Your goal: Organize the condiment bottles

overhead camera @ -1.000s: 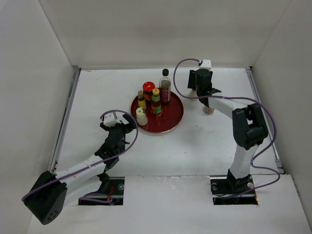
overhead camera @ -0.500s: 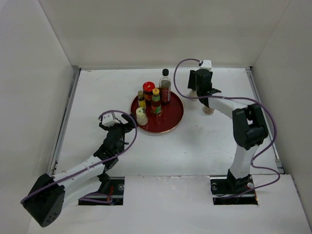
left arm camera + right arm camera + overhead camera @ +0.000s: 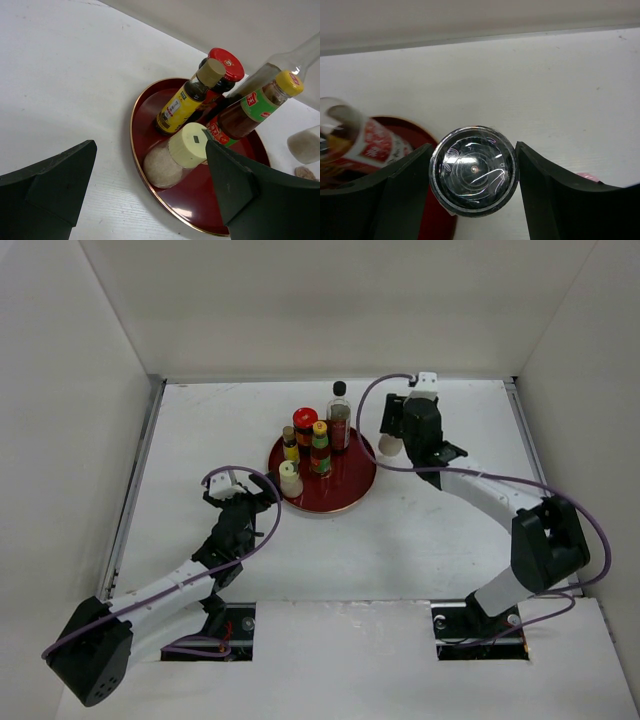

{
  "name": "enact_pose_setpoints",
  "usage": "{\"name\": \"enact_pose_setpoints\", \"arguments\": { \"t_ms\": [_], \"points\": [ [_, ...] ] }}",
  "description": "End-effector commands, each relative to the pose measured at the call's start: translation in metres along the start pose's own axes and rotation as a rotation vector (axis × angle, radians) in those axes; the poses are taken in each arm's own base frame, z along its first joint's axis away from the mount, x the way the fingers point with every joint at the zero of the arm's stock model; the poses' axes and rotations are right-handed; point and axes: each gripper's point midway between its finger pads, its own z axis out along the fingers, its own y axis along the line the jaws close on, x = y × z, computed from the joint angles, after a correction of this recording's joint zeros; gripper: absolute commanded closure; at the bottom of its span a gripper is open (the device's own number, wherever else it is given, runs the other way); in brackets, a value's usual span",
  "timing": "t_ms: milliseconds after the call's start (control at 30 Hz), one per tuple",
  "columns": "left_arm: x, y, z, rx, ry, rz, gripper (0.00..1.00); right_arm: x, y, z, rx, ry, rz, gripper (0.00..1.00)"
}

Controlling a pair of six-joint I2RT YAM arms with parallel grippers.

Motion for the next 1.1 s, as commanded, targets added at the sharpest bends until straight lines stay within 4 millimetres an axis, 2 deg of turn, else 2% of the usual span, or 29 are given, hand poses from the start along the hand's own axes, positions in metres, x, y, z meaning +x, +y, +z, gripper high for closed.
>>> {"name": "enact_pose_setpoints", "arguments": {
  "t_ms": [0,133,200,367,500,567,667,733,800,867,967,1033,1067],
  "points": [
    [-0.009,-0.009,-0.001,0.033,-0.03,-0.048,0.08,-0.041,0.04,-0.021,-0.102,-0.139,0.107,0.41],
    [-0.01,-0.008,-0.002,0.03,-0.034,-0.049,0.08,-0.028,0.08,-0.031,-0.189,-0.125,0.117,0.41],
    [-0.011,-0.009,-0.003,0.038,-0.036,-0.053,0.08,-0.02,0.095,-0.029,-0.211,-0.114,0.111,0.41],
    [-0.012,-0.007,-0.003,0.033,-0.04,-0.053,0.08,0.009,0.109,-0.014,-0.211,-0.068,0.082,0.39],
    [-0.014,-0.006,-0.003,0.029,-0.045,-0.054,0.08,0.022,0.112,-0.011,-0.198,-0.052,0.058,0.36],
    [-0.014,-0.006,-0.003,0.031,-0.043,-0.056,0.08,0.025,0.113,-0.013,-0.2,-0.048,0.051,0.28],
    [-0.013,-0.008,-0.004,0.035,-0.04,-0.055,0.08,0.021,0.11,-0.023,-0.199,-0.058,0.049,0.09],
    [-0.011,-0.007,-0.003,0.031,-0.035,-0.05,0.08,0.01,0.103,-0.033,-0.198,-0.077,0.065,0.01],
    [-0.011,-0.008,-0.003,0.034,-0.035,-0.051,0.08,-0.001,0.095,-0.048,-0.206,-0.1,0.086,0.0],
    [-0.012,-0.009,-0.003,0.038,-0.036,-0.053,0.08,-0.013,0.078,-0.061,-0.189,-0.127,0.114,0.0],
    [-0.01,-0.005,-0.002,0.026,-0.034,-0.049,0.08,-0.024,0.026,-0.064,-0.069,-0.162,0.156,0.0],
    [-0.011,-0.008,-0.003,0.034,-0.035,-0.052,0.08,-0.018,-0.02,-0.058,0.063,-0.155,0.16,0.0],
    [-0.012,-0.007,-0.003,0.033,-0.037,-0.054,0.08,-0.012,-0.036,-0.057,0.117,-0.142,0.157,0.0]
  ]
}}
